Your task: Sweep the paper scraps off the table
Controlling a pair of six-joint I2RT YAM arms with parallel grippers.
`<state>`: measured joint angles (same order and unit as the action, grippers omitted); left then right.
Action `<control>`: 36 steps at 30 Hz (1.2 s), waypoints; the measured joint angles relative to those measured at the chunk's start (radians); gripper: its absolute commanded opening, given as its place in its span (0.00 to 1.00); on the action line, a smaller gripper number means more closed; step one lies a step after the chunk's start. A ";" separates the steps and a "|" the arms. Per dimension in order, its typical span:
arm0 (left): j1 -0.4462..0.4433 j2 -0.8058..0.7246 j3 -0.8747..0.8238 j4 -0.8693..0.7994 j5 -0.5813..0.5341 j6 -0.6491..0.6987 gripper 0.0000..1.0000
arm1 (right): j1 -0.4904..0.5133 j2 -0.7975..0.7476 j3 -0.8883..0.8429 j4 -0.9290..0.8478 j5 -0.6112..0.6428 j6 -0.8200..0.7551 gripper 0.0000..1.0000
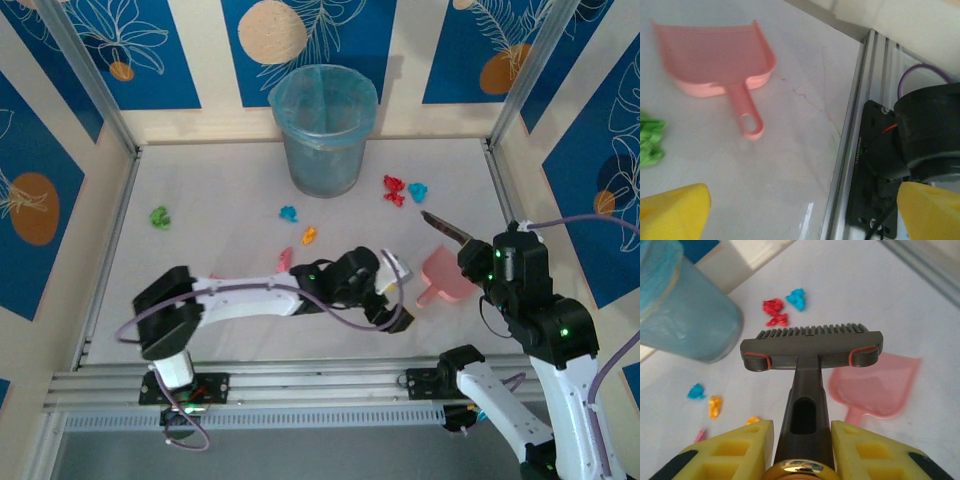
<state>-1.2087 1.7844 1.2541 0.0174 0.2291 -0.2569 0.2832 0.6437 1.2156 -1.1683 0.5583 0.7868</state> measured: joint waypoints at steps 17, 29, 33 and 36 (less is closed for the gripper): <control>-0.049 0.410 0.383 -0.124 -0.229 0.242 0.95 | -0.002 -0.002 0.100 -0.143 0.121 0.008 0.00; -0.050 0.537 0.545 -0.171 -0.320 0.285 0.82 | -0.003 -0.002 0.140 -0.208 0.125 0.027 0.00; -0.050 0.562 0.562 -0.184 -0.336 0.283 0.79 | -0.002 -0.002 0.159 -0.217 0.131 0.027 0.00; -0.050 0.577 0.574 -0.190 -0.344 0.280 0.73 | -0.002 -0.001 0.159 -0.220 0.134 0.027 0.00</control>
<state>-1.2591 2.3615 1.8278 -0.1726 -0.1150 0.0231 0.2810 0.6426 1.3750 -1.3888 0.6918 0.8135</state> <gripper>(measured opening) 0.763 0.329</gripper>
